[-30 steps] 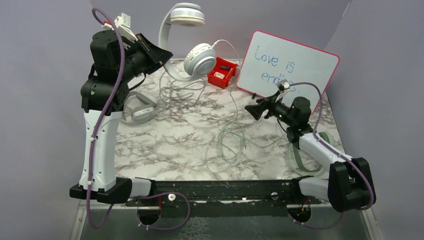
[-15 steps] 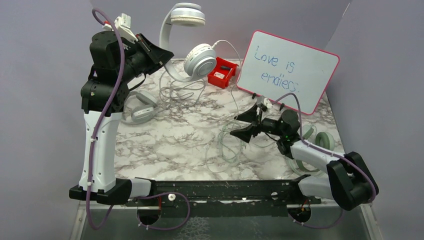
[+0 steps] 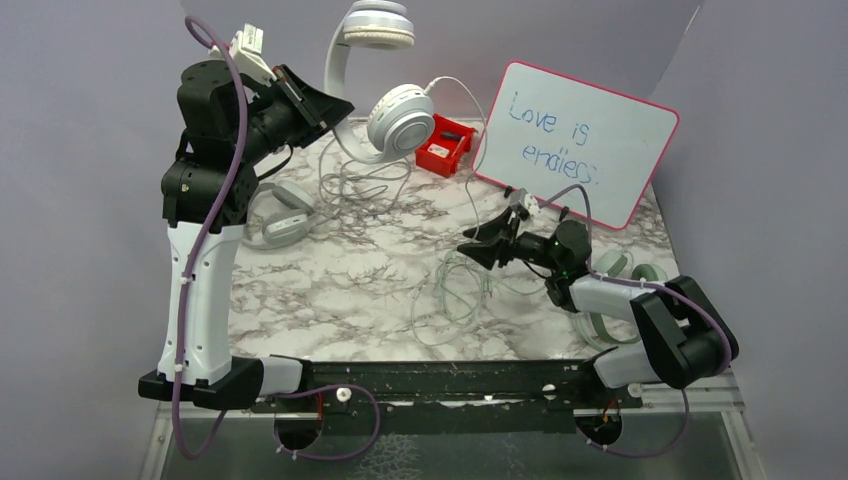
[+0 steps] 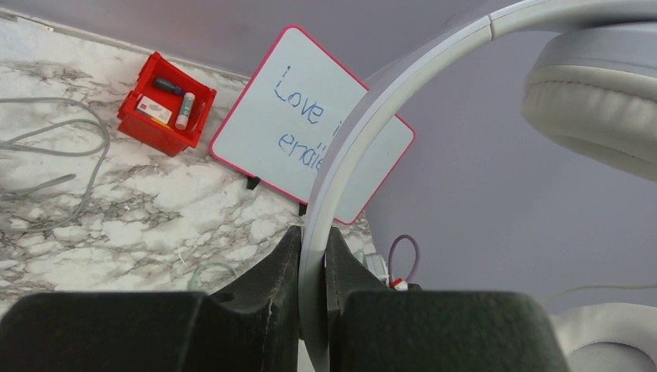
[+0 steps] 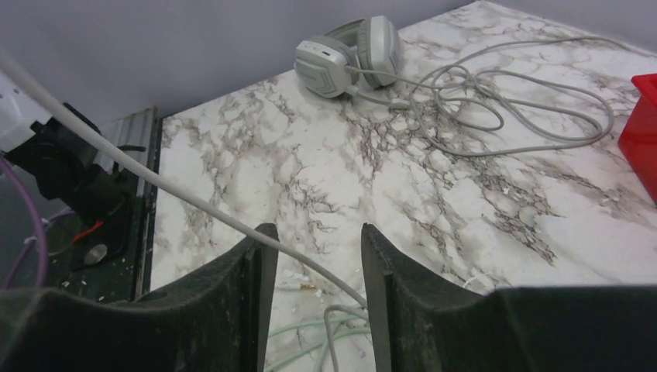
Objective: Wrap the headphones
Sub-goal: Wrap the headphones cable around the headphones.
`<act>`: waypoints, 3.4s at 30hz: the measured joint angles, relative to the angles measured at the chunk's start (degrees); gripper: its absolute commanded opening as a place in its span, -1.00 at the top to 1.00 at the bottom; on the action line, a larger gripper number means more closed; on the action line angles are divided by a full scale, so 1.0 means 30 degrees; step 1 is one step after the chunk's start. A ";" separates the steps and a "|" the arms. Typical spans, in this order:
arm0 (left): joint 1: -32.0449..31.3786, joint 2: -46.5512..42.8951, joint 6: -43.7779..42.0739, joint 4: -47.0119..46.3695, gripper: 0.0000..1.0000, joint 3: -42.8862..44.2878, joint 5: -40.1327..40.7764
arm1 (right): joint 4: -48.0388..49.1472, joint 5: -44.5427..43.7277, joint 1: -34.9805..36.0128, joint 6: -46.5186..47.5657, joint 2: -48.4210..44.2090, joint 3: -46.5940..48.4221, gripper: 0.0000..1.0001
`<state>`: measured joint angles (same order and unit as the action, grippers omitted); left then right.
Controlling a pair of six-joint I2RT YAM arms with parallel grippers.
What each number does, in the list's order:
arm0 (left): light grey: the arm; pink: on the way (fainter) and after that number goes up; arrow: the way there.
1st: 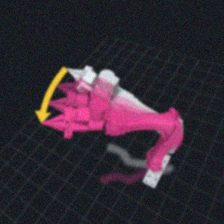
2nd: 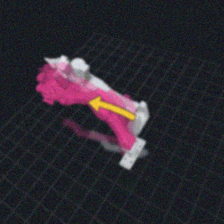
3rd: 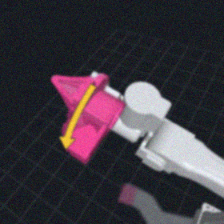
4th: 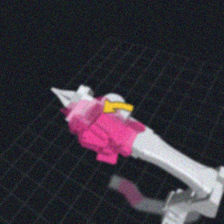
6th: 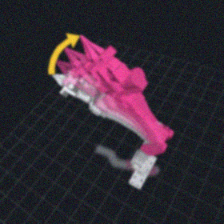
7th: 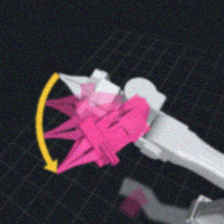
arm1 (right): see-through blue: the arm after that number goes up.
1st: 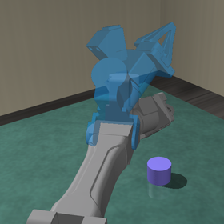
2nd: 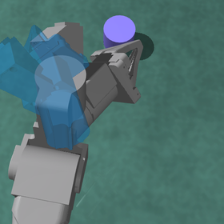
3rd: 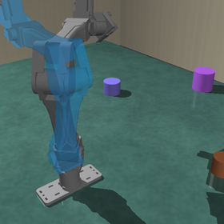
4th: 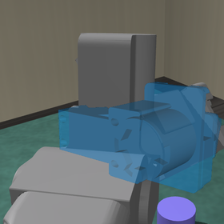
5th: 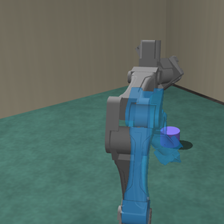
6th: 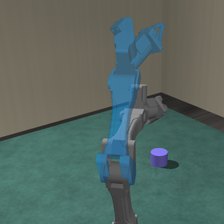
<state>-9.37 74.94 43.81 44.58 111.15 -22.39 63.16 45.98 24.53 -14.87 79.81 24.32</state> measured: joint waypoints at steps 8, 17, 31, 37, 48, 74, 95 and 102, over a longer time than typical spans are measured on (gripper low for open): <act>-0.0015 -0.0321 -0.0051 -0.1851 1.00 -0.1005 -0.2222 | -0.0743 -0.0525 -0.0168 0.0277 0.0729 0.1676 0.62; -0.1698 -0.1042 -0.2229 -0.4991 1.00 -0.6324 -0.7308 | -0.7847 -0.0772 -0.1537 0.1996 0.0627 0.5690 0.99; -0.3140 -0.2346 -0.8422 -0.1632 1.00 -1.1897 0.0109 | -1.9926 -0.6382 -0.1843 0.6011 -0.4386 1.2378 0.99; -0.4663 -0.2113 -0.9515 -0.1515 1.00 -1.2706 0.2798 | -2.2382 -0.4874 -0.1800 0.7708 -0.3738 1.6334 0.99; -0.5901 -0.1807 -1.0193 -0.1610 1.00 -1.4367 0.5486 | -2.4407 -0.2259 -0.1734 0.7956 -0.2361 2.2454 0.99; -1.3194 0.0648 -0.8932 -0.3075 1.00 -1.5008 0.6331 | -2.4334 -0.0474 -0.1129 0.5952 0.2834 2.7955 0.99; -1.5693 -0.0109 -0.8990 -0.4262 1.00 -1.4222 0.7650 | -2.7729 -0.6914 0.0415 0.6506 0.7155 3.0272 0.99; -1.5795 -0.2193 -0.9471 -0.5195 1.00 -1.4914 0.7628 | -2.8225 -0.7351 0.0393 0.6564 0.7730 3.0221 0.99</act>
<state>-56.75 68.36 15.40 28.99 66.41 0.49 -21.52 23.92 25.71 4.82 103.00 114.98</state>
